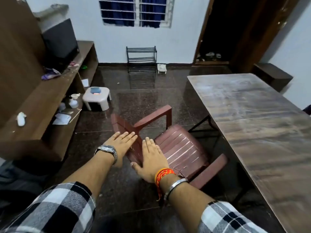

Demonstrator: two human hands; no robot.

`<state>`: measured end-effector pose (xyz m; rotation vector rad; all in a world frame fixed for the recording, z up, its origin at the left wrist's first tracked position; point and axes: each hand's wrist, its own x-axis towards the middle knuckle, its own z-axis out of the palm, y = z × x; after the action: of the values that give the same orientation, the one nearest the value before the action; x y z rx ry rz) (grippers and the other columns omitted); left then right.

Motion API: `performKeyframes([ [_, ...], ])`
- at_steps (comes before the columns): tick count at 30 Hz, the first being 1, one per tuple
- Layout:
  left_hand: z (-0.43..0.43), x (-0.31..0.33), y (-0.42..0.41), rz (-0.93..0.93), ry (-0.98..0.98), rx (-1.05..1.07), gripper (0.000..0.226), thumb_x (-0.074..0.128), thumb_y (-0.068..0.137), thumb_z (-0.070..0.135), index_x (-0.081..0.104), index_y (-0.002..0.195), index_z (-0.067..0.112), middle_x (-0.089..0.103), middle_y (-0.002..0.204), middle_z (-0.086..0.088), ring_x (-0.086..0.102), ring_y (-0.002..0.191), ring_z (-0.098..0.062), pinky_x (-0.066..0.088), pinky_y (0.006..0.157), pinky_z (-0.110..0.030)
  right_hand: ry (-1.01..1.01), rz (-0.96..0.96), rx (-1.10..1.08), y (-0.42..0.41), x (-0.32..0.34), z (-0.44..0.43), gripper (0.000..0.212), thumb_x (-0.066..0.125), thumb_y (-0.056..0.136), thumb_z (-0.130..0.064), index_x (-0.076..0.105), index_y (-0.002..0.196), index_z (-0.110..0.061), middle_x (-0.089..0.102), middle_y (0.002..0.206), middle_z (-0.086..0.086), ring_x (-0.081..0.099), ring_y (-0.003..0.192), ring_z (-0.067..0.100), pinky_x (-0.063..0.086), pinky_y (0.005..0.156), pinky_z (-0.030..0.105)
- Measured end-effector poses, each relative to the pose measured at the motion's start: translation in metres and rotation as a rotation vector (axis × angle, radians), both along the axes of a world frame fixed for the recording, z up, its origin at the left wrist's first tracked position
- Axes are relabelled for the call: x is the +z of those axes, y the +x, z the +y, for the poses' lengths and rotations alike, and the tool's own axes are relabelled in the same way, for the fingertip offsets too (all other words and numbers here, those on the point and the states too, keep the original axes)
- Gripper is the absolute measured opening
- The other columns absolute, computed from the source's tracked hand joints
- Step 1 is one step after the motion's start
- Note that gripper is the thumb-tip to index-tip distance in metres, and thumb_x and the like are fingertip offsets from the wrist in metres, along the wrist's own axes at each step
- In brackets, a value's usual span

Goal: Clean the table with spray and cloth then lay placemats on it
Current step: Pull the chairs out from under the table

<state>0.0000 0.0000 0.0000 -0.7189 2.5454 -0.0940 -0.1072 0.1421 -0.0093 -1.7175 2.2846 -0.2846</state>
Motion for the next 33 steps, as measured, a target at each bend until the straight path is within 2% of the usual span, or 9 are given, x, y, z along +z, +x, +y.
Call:
performKeyframes([
  [4, -0.047, -0.012, -0.007, -0.041, 0.013, -0.208, 0.109, 0.066, 0.085, 0.023, -0.014, 0.159, 0.022, -0.015, 0.169, 0.000, -0.005, 0.156, -0.019, -0.003, 0.124, -0.039, 0.096, -0.004, -0.118, 0.026, -0.013, -0.032, 0.100, 0.054, 0.082, -0.052, -0.001, 0.150, -0.003, -0.005, 0.159, 0.014, -0.005, 0.147, 0.024, 0.003, 0.120, 0.039],
  [9, -0.096, -0.026, -0.013, 0.010, 0.094, -0.363, 0.100, 0.062, 0.090, 0.028, -0.010, 0.160, 0.025, -0.010, 0.170, 0.004, 0.000, 0.156, -0.016, 0.000, 0.125, -0.038, 0.183, -0.047, -0.365, 0.043, -0.018, -0.055, 0.088, 0.055, 0.085, -0.036, 0.008, 0.150, -0.001, 0.006, 0.159, 0.017, 0.005, 0.146, 0.027, 0.008, 0.120, 0.037],
  [14, -0.135, -0.035, -0.020, 0.061, 0.161, -0.556, 0.088, 0.056, 0.092, 0.032, 0.001, 0.161, 0.029, -0.001, 0.170, 0.007, 0.011, 0.155, -0.014, 0.005, 0.125, -0.035, 0.273, -0.130, -0.587, 0.060, -0.017, -0.076, 0.077, 0.053, 0.088, -0.033, 0.017, 0.149, -0.003, 0.018, 0.157, 0.014, 0.017, 0.144, 0.025, 0.017, 0.117, 0.034],
  [17, -0.153, -0.035, -0.030, 0.059, 0.178, -0.646, 0.085, 0.054, 0.088, 0.033, 0.011, 0.161, 0.030, 0.010, 0.170, 0.005, 0.020, 0.153, -0.013, 0.013, 0.124, -0.033, 0.297, -0.160, -0.672, 0.063, -0.013, -0.077, 0.067, 0.054, 0.083, -0.033, 0.034, 0.141, -0.007, 0.036, 0.148, 0.011, 0.035, 0.136, 0.026, 0.033, 0.109, 0.036],
  [21, -0.171, -0.033, -0.048, 0.033, 0.133, -0.806, 0.081, 0.055, 0.083, 0.034, 0.027, 0.158, 0.027, 0.027, 0.165, 0.006, 0.035, 0.147, -0.015, 0.024, 0.120, -0.033, 0.350, -0.145, -0.730, 0.060, -0.012, -0.079, 0.045, 0.052, 0.077, -0.038, 0.052, 0.114, -0.014, 0.056, 0.123, 0.005, 0.054, 0.113, 0.029, 0.047, 0.089, 0.039],
  [23, -0.173, -0.036, -0.049, 0.132, 0.139, -0.909, 0.074, 0.065, 0.068, 0.040, 0.058, 0.140, 0.029, 0.057, 0.146, 0.008, 0.059, 0.127, -0.011, 0.044, 0.107, -0.032, 0.380, -0.141, -0.727, 0.061, -0.011, -0.078, 0.039, 0.051, 0.078, -0.039, 0.054, 0.108, -0.014, 0.058, 0.117, 0.005, 0.056, 0.108, 0.031, 0.046, 0.085, 0.038],
  [25, -0.185, -0.046, -0.061, 0.125, 0.167, -0.978, 0.056, 0.067, 0.053, 0.044, 0.076, 0.107, 0.032, 0.076, 0.109, 0.012, 0.073, 0.095, -0.010, 0.057, 0.082, -0.028, 0.392, -0.170, -0.766, 0.056, -0.013, -0.082, 0.038, 0.052, 0.078, -0.040, 0.054, 0.107, -0.015, 0.060, 0.115, 0.006, 0.057, 0.106, 0.032, 0.045, 0.084, 0.039],
  [29, -0.197, -0.062, -0.063, 0.132, 0.211, -1.075, 0.032, 0.056, 0.048, 0.037, 0.073, 0.074, 0.031, 0.071, 0.068, 0.015, 0.069, 0.059, -0.007, 0.054, 0.050, -0.020, 0.417, -0.190, -0.791, 0.054, -0.013, -0.086, 0.042, 0.053, 0.077, -0.041, 0.054, 0.110, -0.015, 0.060, 0.116, 0.006, 0.058, 0.108, 0.031, 0.044, 0.086, 0.037],
  [33, -0.217, -0.069, -0.082, 0.192, 0.240, -1.174, 0.032, 0.045, 0.052, 0.032, 0.073, 0.068, 0.030, 0.070, 0.063, 0.015, 0.066, 0.052, -0.006, 0.051, 0.044, -0.017, 0.440, -0.211, -0.855, 0.043, -0.016, -0.102, 0.046, 0.053, 0.075, -0.042, 0.054, 0.113, -0.017, 0.060, 0.116, 0.003, 0.057, 0.108, 0.029, 0.045, 0.087, 0.036],
])
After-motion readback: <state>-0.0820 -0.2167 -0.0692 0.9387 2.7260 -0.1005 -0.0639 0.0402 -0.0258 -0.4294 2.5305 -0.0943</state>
